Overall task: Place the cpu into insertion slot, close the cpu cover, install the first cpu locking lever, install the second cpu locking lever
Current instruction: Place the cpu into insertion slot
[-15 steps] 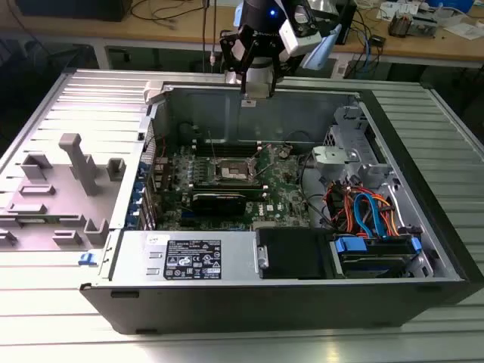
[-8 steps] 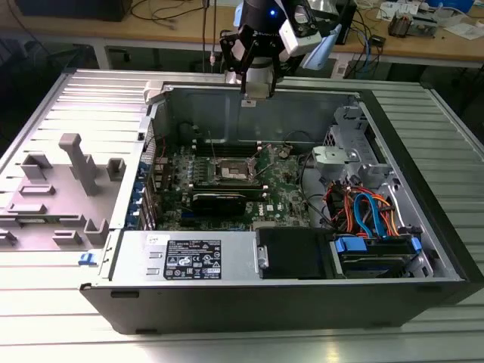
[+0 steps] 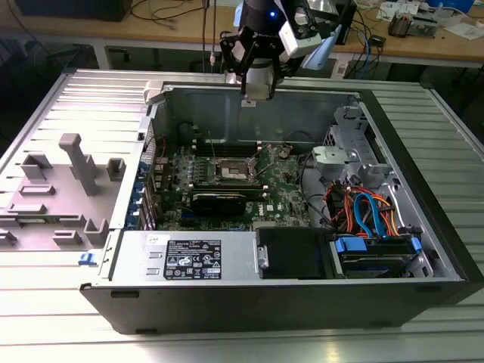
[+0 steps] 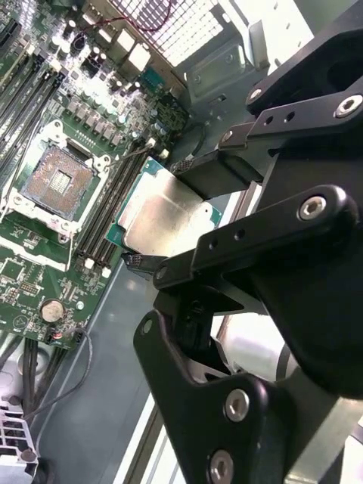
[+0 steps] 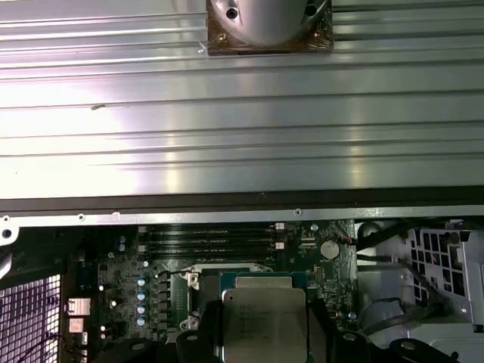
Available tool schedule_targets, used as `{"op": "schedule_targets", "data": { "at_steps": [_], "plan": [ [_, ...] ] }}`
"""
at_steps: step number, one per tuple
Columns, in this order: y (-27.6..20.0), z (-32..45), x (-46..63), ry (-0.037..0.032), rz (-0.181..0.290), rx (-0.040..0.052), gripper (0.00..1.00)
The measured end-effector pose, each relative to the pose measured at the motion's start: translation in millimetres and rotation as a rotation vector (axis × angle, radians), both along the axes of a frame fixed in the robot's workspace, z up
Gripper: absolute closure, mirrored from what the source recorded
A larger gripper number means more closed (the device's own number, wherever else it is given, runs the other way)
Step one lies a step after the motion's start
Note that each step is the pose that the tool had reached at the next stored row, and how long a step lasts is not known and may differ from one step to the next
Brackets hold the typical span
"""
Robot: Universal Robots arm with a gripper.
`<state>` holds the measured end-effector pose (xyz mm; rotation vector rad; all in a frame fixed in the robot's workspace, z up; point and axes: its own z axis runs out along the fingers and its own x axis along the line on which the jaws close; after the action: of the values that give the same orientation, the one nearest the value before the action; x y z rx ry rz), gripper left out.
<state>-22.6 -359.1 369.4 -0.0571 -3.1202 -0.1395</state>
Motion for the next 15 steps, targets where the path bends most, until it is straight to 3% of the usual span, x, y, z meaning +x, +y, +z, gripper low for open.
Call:
{"op": "schedule_targets", "data": {
  "at_steps": [3,15],
  "plan": [
    [-0.1,-0.9,0.0,0.0009,-0.018,0.0,0.46],
    [0.0,-1.1,0.0,0.0009,-0.018,0.0002,0.46]
  ]
}}
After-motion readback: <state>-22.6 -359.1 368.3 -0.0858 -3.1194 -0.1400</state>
